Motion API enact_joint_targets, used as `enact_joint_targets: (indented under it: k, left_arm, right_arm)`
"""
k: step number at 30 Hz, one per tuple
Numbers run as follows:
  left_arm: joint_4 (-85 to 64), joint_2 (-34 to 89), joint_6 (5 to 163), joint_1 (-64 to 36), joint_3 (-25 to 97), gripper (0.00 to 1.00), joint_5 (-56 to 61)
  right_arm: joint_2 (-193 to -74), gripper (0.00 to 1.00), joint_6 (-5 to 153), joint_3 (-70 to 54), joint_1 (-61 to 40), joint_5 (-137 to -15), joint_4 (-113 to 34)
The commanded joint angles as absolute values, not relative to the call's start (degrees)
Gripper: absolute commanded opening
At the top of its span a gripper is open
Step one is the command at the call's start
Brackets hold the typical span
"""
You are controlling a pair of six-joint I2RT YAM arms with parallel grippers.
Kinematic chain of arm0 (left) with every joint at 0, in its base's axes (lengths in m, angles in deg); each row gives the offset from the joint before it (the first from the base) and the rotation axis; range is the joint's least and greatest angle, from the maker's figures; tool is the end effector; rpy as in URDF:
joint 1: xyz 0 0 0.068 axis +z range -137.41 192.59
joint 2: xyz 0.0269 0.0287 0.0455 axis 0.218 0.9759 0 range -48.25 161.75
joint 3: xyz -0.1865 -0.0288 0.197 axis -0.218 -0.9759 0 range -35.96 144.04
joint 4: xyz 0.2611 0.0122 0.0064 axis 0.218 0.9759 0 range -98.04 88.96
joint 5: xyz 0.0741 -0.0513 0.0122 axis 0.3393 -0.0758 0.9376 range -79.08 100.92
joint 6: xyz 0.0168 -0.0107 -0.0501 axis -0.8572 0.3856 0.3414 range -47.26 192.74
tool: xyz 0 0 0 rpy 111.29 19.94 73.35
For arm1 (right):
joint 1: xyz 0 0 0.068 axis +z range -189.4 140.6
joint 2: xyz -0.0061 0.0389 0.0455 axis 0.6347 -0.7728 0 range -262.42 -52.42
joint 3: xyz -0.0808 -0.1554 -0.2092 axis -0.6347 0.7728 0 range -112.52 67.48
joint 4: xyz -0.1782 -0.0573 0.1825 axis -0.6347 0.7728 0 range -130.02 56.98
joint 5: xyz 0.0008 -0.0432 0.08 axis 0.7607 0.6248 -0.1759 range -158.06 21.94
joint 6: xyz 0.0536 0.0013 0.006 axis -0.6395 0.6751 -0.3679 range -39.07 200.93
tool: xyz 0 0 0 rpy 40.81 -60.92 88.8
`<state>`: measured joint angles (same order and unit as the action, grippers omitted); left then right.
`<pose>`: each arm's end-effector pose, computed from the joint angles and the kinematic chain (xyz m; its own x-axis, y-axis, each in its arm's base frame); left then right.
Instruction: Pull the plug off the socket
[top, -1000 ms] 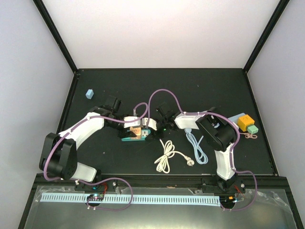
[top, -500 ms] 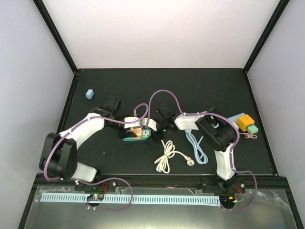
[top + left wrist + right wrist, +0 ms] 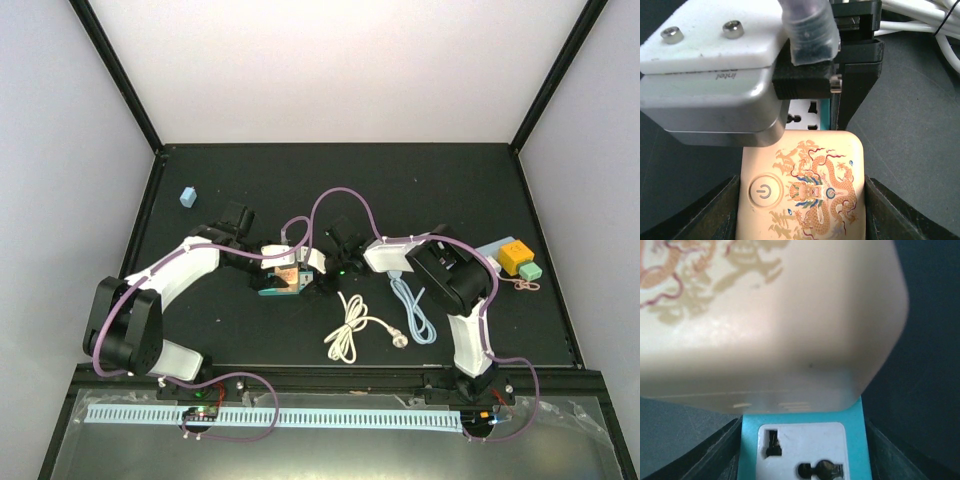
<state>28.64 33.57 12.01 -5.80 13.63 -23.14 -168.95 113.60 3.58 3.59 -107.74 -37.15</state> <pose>0.2394 -0.1006 0.1982 -0.0381 0.7743 -0.6317 0.9936 0.0964 0.0583 0.2709 0.2837 0.1077 -0.0816 -0.6438 -0.7608 -0.9898 -0.0369 0.1373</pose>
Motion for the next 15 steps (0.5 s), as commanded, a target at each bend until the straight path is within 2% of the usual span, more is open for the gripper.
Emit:
enact_joint_targets:
  k: [1, 3, 6, 9, 10, 15]
  left_arm:
    - [27.73, 35.46, 11.02, -6.13, 13.94, 0.21, -24.69]
    - [27.84, 35.46, 11.29, -6.13, 14.12, 0.21, -24.99]
    - [28.39, 35.13, 12.18, -6.13, 14.53, 0.21, -26.03]
    - [29.13, 34.57, 13.76, -6.08, 15.2, 0.2, -27.27]
    - [29.42, 34.4, 13.96, -6.06, 15.43, 0.2, -27.76]
    - [29.98, 33.66, 15.18, -5.43, 16.67, 0.19, -29.77]
  right_arm:
    - [-170.1, 0.6, 113.0, 3.08, 3.91, -111.01, -39.72]
    - [-170.31, 0.49, 112.68, 3.45, 3.92, -111.15, -40.2]
    - [-170.91, 0.23, 113.47, 3.58, 3.88, -111.0, -39.56]
    - [-171.38, 0.04, 114.35, 4.26, 3.89, -110.34, -38.68]
    - [-171.44, 0.01, 114.59, 4.54, 3.88, -110.18, -38.51]
    - [-172.77, 0.01, 117.24, 3.82, 3.93, -108.59, -33.98]
